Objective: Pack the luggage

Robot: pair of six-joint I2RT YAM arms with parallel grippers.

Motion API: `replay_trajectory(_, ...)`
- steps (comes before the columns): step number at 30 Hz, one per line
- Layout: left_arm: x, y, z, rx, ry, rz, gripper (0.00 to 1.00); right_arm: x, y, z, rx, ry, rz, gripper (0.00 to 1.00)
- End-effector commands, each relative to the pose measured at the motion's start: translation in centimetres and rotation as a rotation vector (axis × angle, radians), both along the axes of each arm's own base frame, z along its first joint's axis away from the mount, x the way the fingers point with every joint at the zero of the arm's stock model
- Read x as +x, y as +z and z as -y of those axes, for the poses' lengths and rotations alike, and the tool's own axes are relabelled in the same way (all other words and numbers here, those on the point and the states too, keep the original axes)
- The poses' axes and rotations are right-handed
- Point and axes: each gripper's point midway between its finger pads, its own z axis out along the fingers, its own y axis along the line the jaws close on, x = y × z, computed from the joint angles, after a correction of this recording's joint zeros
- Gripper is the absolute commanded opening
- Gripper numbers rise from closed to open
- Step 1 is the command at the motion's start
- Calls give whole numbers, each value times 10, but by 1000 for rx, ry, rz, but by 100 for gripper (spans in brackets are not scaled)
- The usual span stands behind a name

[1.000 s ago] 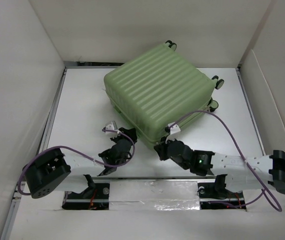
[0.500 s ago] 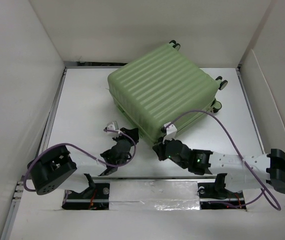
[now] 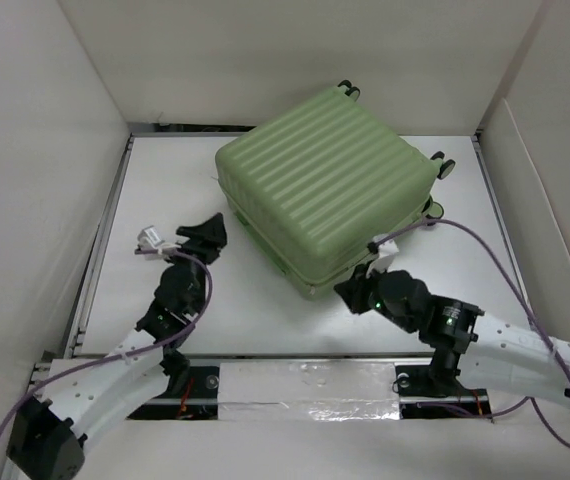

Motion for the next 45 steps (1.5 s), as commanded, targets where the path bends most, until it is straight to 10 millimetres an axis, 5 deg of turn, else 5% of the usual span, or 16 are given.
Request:
replay_trajectory(1, 30, 37, -35, 38, 84, 35, 64, 57, 17, 54, 0, -282, 28, 6)
replay_trajectory(4, 73, 67, -70, -34, 82, 68, 64, 104, 20, 105, 9, -478, 45, 0)
replay_trajectory(10, 176, 53, -104, -87, 72, -78, 66, 147, 25, 168, 96, -643, 91, 1)
replay_trajectory(11, 202, 18, -95, -69, 20, -173, 66, 153, 23, 169, 107, -623, 78, 3)
replay_trajectory(13, 238, 34, -88, -23, -67, -169, 67, 164, 19, 186, 112, -663, 63, 9)
replay_trajectory(14, 256, -4, -84, 1, -104, -266, 67, 166, 16, 187, 114, -654, 51, 9)
replay_trajectory(15, 277, 26, -81, 35, -129, -228, 67, 170, 6, 194, 99, -682, 23, 10)
replay_trajectory(17, 296, -11, -73, 129, -188, -332, 68, 179, 9, 199, 117, -690, 40, 10)
replay_trajectory(24, 347, -25, -28, 163, -439, -333, 67, 205, -12, 185, 130, -606, -8, 11)
replay_trajectory(32, 325, -26, 6, 178, -511, -241, 67, 240, -13, 134, 117, -424, -14, 12)
replay_trajectory(33, 306, -54, 7, 140, -515, -294, 66, 241, -13, 125, 109, -394, -14, 12)
replay_trajectory(35, 288, -20, 0, 88, -479, -195, 64, 249, -6, 116, 86, -367, -3, 12)
replay_trajectory(37, 261, -48, -16, 54, -372, -261, 63, 256, -14, 109, 69, -345, -28, 12)
replay_trajectory(38, 249, -20, -14, 47, -349, -199, 63, 260, -6, 100, 76, -314, -12, 12)
replay_trajectory(40, 221, -46, -29, 30, -230, -264, 62, 268, -14, 90, 64, -292, -33, 13)
replay_trajectory(45, 163, -18, -48, -26, -93, -175, 62, 299, 0, 54, 64, -186, -30, 13)
